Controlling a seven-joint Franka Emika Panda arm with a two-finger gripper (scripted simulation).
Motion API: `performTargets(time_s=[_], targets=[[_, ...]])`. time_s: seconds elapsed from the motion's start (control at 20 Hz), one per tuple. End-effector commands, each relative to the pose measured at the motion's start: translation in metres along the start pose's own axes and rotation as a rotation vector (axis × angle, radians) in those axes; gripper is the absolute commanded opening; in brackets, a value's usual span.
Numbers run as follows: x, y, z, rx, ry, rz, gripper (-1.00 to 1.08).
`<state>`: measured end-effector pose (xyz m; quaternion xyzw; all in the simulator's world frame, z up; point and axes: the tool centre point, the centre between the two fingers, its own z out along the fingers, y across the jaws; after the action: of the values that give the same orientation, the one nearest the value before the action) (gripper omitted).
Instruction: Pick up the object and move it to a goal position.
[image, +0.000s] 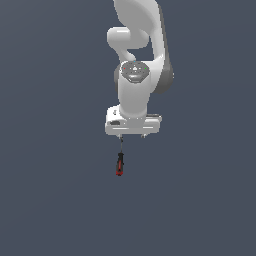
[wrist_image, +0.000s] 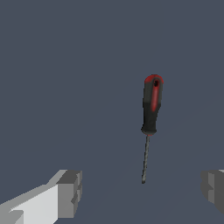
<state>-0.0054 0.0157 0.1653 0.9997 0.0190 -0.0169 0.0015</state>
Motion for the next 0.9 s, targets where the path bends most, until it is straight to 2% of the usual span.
performTargets(time_s=[0.0, 0.5, 0.85], targets=[[0.0, 0.0, 0.0, 0.0, 0.0, 0.0, 1.0], [0.008, -0.026, -0.014, 0.033, 0.035, -0.003, 1.0], [0.009, -0.018, -0.004, 0.03, 0.034, 0.002, 1.0]])
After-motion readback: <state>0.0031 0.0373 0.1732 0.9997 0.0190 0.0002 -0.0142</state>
